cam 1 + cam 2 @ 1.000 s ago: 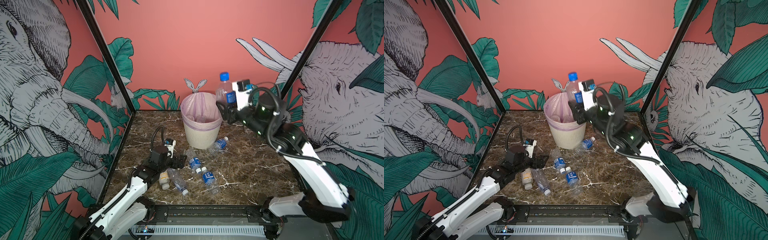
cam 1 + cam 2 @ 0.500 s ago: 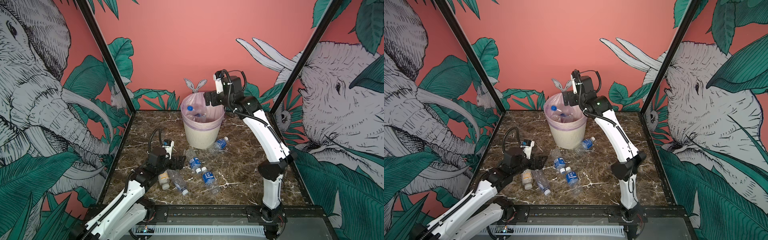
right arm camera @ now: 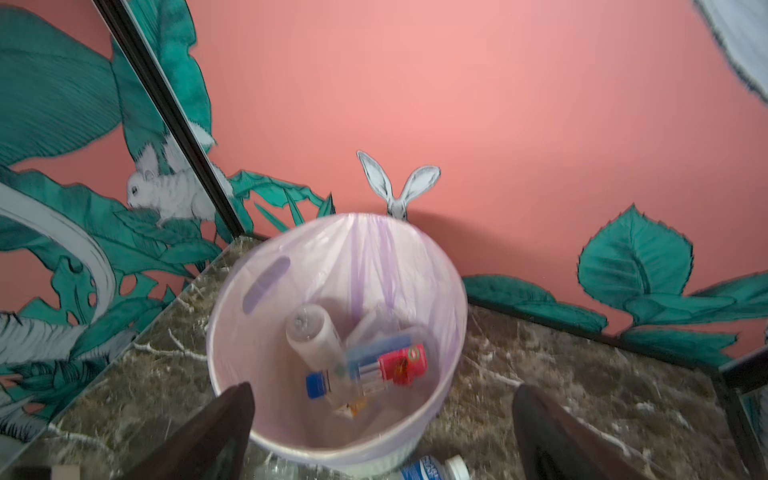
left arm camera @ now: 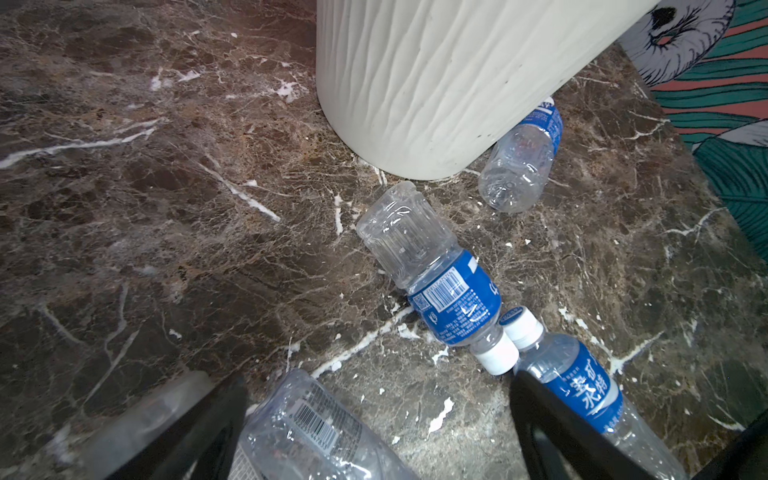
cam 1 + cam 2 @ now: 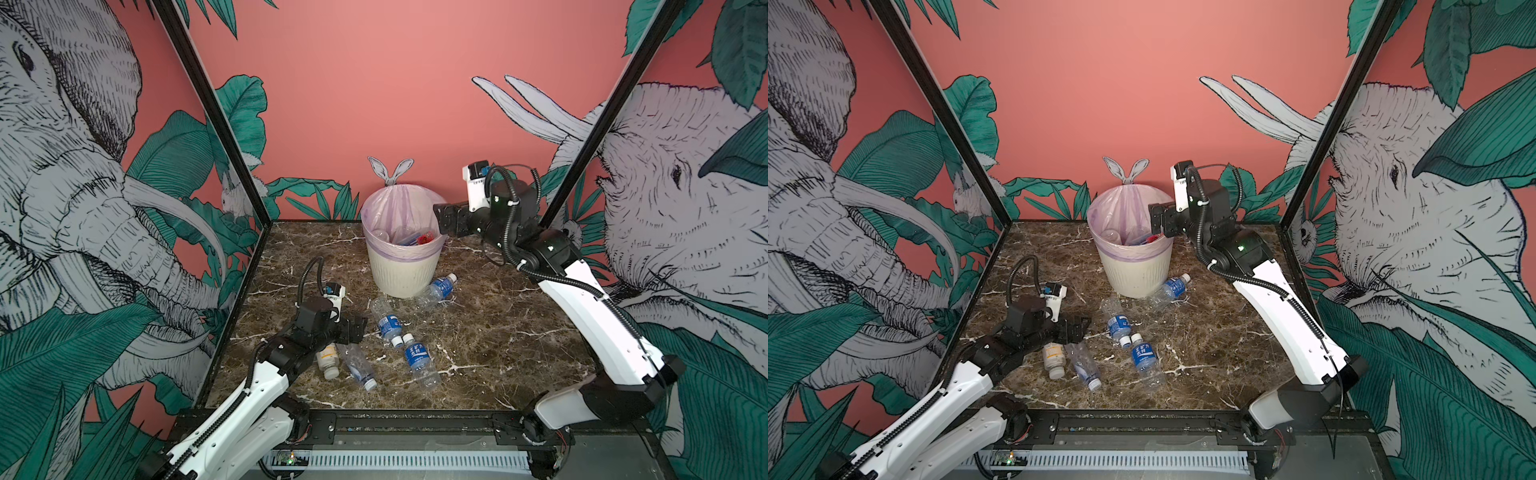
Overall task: Throw the plastic bottles in the bin
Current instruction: 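Withdraw the right gripper while the left gripper moves over a small blue-labelled bottle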
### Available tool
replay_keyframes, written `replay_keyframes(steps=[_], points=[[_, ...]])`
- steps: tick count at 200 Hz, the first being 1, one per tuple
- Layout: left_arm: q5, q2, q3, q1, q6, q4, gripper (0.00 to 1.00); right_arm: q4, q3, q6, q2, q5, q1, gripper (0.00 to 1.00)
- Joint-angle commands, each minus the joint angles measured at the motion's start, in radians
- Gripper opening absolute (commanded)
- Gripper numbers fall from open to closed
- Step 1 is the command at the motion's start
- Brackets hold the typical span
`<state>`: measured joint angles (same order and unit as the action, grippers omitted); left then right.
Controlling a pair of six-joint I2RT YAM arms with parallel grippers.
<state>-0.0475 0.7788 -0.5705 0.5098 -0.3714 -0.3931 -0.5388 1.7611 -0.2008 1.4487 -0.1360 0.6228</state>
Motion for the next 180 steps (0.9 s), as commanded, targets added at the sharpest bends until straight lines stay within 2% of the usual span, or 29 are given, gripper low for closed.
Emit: replay_keyframes(steps=[1,86,151,180], points=[[0.05,-0.023,-0.042,0.01,-0.014,-0.077,0.99,0.06,-0.091,-0.03,-0.059,0.016,0.003,0.99],[0.238,-0.004,-0.101,0.078,-0.149,-0.269,0.97,0.095,-0.495,-0.06,-0.24,0.008,0.003,0.99],[0.205,0.086,-0.113,0.101,-0.178,-0.187,0.96,0.124,-0.765,-0.107,-0.329,0.001,0.003,0.99],[0.192,0.152,-0.13,0.114,-0.19,-0.137,0.96,0.141,-0.855,-0.141,-0.363,0.038,0.003,0.99]])
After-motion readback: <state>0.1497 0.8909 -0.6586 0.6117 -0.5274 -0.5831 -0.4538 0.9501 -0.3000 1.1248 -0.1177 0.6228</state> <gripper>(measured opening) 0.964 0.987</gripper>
